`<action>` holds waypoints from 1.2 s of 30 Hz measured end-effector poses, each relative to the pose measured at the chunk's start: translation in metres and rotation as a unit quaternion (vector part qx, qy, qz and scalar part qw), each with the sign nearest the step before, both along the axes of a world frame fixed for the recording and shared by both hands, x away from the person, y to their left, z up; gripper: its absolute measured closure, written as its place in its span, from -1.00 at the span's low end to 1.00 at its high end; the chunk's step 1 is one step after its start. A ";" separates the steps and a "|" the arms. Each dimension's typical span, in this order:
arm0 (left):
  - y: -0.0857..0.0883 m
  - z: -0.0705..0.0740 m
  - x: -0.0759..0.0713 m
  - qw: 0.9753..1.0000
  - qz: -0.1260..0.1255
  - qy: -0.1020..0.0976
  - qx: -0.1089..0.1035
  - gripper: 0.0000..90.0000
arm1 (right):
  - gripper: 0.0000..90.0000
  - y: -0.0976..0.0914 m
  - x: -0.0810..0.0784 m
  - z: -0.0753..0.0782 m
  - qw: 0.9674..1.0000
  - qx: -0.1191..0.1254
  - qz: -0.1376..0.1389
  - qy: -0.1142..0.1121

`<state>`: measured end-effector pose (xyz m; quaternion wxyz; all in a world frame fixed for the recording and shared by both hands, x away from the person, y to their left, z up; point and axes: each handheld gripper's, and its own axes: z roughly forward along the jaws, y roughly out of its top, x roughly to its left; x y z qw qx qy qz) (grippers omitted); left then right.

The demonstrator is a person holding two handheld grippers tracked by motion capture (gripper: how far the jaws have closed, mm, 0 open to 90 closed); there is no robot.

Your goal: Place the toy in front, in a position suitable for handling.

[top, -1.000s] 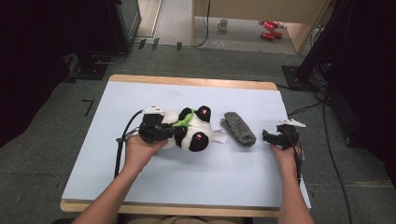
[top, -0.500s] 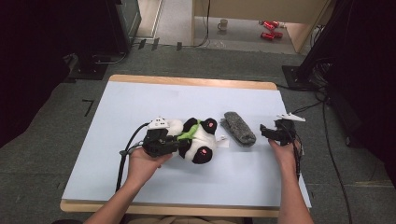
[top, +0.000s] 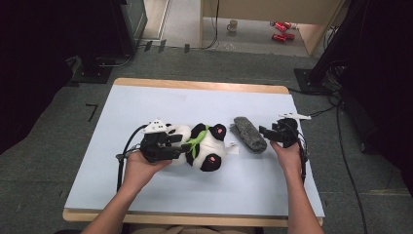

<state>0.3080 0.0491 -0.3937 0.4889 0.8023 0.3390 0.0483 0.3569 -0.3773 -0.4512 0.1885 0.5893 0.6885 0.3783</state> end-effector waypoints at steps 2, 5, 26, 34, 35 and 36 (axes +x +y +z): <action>0.004 0.001 0.001 1.000 0.004 -0.002 0.000 -0.02 | -0.17 0.002 0.001 0.002 1.000 -0.004 0.007 -0.006; 0.013 0.002 0.003 1.000 0.011 0.002 -0.002 -0.04 | -0.21 0.005 0.006 0.004 1.000 0.007 0.012 0.004; 0.068 -0.023 0.023 0.999 0.036 -0.020 0.030 -0.26 | -0.23 0.030 0.030 -0.005 0.998 0.010 0.056 0.021; 0.059 -0.032 0.022 0.999 0.022 -0.017 0.038 -0.30 | -0.36 0.032 0.032 -0.014 0.996 0.022 0.074 0.049; 0.057 -0.033 0.022 0.999 0.019 -0.018 0.039 -0.30 | -0.36 0.032 0.032 -0.014 0.996 0.020 0.075 0.049; 0.056 -0.034 0.022 0.999 0.018 -0.016 0.038 -0.31 | -0.36 0.033 0.031 -0.015 0.996 0.016 0.075 0.055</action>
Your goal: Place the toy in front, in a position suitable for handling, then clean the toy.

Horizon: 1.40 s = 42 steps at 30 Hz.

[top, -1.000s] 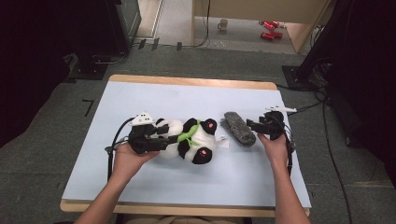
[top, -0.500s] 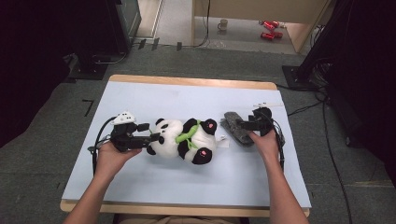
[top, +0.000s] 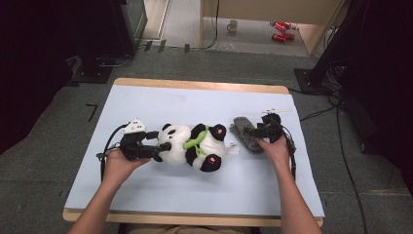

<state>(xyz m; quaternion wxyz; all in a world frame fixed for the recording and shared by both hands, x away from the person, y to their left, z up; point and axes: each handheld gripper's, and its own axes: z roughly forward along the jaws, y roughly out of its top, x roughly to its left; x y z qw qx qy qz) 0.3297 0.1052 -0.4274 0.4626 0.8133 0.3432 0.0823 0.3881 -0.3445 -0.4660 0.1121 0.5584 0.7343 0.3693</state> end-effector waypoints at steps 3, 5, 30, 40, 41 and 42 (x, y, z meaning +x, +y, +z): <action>-0.003 -0.004 0.000 1.000 -0.005 0.002 -0.002 -0.32 | -0.32 0.002 0.000 -0.001 1.000 -0.005 0.006 0.003; -0.003 -0.005 0.001 1.000 -0.004 0.003 -0.008 -0.32 | -0.22 0.004 -0.001 -0.002 1.000 -0.013 0.011 0.000; -0.005 -0.017 -0.002 1.000 0.007 0.006 -0.017 -0.47 | 0.39 0.002 -0.004 -0.020 0.999 0.015 0.034 0.013; -0.004 -0.021 -0.001 0.999 0.009 0.023 -0.030 -0.56 | 0.66 0.007 -0.003 -0.010 0.999 -0.005 0.027 0.047; -0.003 -0.020 -0.001 0.999 0.007 0.025 -0.032 -0.54 | 0.67 0.008 -0.003 -0.008 0.998 -0.008 0.026 0.049; -0.003 -0.020 -0.001 0.999 0.006 0.026 -0.032 -0.54 | 0.67 0.008 -0.003 -0.008 0.998 -0.008 0.026 0.049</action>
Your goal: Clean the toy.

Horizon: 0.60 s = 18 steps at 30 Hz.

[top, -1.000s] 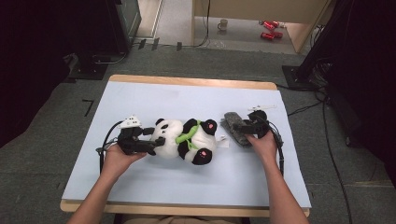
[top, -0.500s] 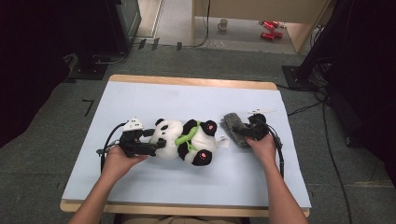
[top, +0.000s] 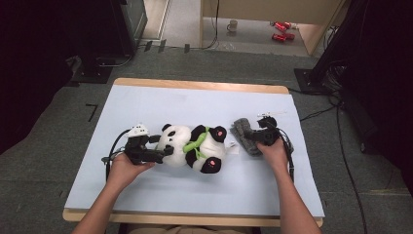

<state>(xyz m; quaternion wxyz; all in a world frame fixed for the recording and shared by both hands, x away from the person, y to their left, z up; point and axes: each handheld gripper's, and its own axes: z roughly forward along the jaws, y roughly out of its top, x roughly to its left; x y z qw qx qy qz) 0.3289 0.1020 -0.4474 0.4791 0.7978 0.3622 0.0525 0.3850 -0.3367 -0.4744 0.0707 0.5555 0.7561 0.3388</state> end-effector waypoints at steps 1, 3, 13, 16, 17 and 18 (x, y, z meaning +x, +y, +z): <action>0.001 0.002 0.000 1.000 -0.005 0.000 0.001 -0.52 | 0.67 0.000 0.000 0.001 1.000 -0.001 0.000 0.001; 0.000 0.004 0.000 1.000 -0.009 -0.003 0.008 -0.49 | 0.67 0.000 0.000 0.002 1.000 -0.002 0.000 0.003; -0.003 0.012 -0.007 0.999 -0.032 -0.018 0.034 -0.45 | 0.68 -0.006 -0.003 0.012 1.000 0.002 -0.007 0.002; -0.005 0.014 -0.009 0.998 -0.034 -0.020 0.040 -0.45 | 0.68 -0.006 -0.005 0.017 1.000 0.004 -0.009 -0.002; -0.006 0.014 -0.009 0.998 -0.035 -0.021 0.043 -0.45 | 0.68 -0.006 -0.006 0.019 1.000 0.005 -0.009 -0.005; -0.007 0.013 -0.009 0.998 -0.034 -0.022 0.044 -0.45 | 0.68 -0.006 -0.007 0.021 1.000 0.004 -0.009 -0.007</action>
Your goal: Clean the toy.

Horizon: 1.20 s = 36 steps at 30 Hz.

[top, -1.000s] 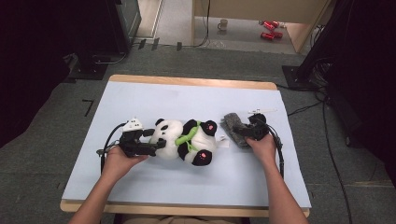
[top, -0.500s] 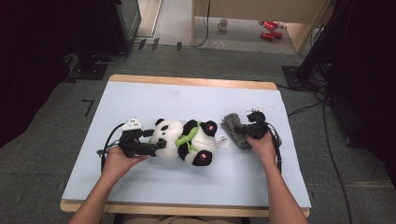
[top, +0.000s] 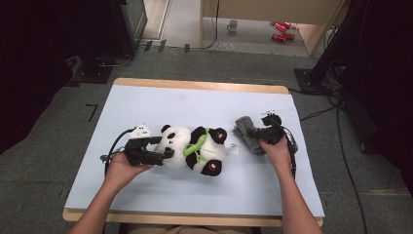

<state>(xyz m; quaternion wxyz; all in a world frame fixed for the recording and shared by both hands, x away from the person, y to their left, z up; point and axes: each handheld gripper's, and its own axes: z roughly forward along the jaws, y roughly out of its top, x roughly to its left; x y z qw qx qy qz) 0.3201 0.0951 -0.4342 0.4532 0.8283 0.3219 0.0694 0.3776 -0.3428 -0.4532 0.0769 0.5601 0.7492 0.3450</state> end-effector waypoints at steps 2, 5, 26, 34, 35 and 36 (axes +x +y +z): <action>-0.002 -0.003 0.003 1.000 0.007 0.001 -0.009 -0.45 | 0.68 0.001 -0.002 0.003 1.000 0.001 0.001 -0.002; 0.000 -0.009 0.007 0.999 0.016 0.007 -0.037 -0.48 | 0.68 0.004 -0.006 0.011 1.000 -0.005 0.000 -0.008; 0.003 -0.011 0.008 0.999 0.011 0.014 -0.035 -0.54 | 0.68 0.031 -0.005 0.064 0.999 -0.018 0.003 -0.029; 0.004 -0.013 0.008 0.999 0.011 0.014 -0.042 -0.54 | 0.68 0.040 -0.005 0.078 0.999 -0.005 0.020 -0.041; 0.004 -0.013 0.008 0.999 0.010 0.013 -0.043 -0.54 | 0.68 0.040 -0.005 0.079 0.999 -0.003 0.020 -0.041; 0.005 -0.013 0.008 0.999 0.010 0.013 -0.043 -0.54 | 0.68 0.042 -0.004 0.082 0.999 0.000 0.022 -0.038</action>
